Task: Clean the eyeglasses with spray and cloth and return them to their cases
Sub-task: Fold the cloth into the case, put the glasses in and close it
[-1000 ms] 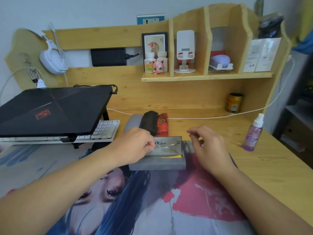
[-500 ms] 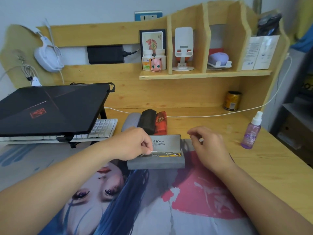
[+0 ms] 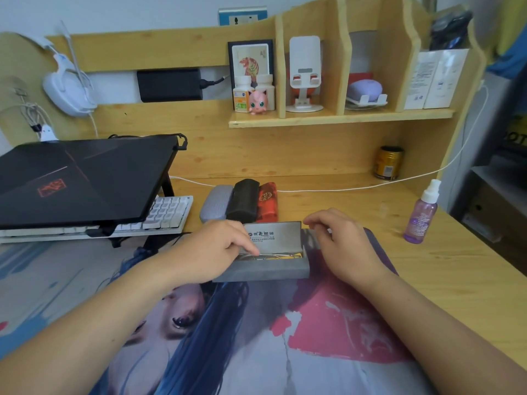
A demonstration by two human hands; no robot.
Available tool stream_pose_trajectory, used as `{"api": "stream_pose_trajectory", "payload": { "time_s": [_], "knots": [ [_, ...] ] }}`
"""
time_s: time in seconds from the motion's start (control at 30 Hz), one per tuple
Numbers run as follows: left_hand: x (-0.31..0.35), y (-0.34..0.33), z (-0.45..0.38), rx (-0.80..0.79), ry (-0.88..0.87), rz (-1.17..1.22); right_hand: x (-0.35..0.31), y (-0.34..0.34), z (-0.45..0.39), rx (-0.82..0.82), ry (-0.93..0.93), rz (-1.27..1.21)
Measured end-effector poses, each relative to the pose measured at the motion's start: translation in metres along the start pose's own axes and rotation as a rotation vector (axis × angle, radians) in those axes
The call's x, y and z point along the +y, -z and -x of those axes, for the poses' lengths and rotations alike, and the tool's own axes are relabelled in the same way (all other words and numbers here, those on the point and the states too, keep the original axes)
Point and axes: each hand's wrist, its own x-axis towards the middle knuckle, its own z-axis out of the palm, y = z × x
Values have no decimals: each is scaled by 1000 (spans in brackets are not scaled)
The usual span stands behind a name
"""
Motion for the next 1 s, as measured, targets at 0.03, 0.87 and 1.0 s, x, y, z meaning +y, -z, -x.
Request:
{"api": "stream_pose_trajectory", "payload": {
  "time_s": [0.03,0.87,1.0],
  "knots": [
    [-2,-4,2,-9,-19,-5,-1,-1,0,-14,5,0],
    [-37,-27,25,13,20,182,-21,6,14,-527,32,-129],
    [-37,-31,24,99,8,246,-19,4,20,-598,148,73]
  ]
}}
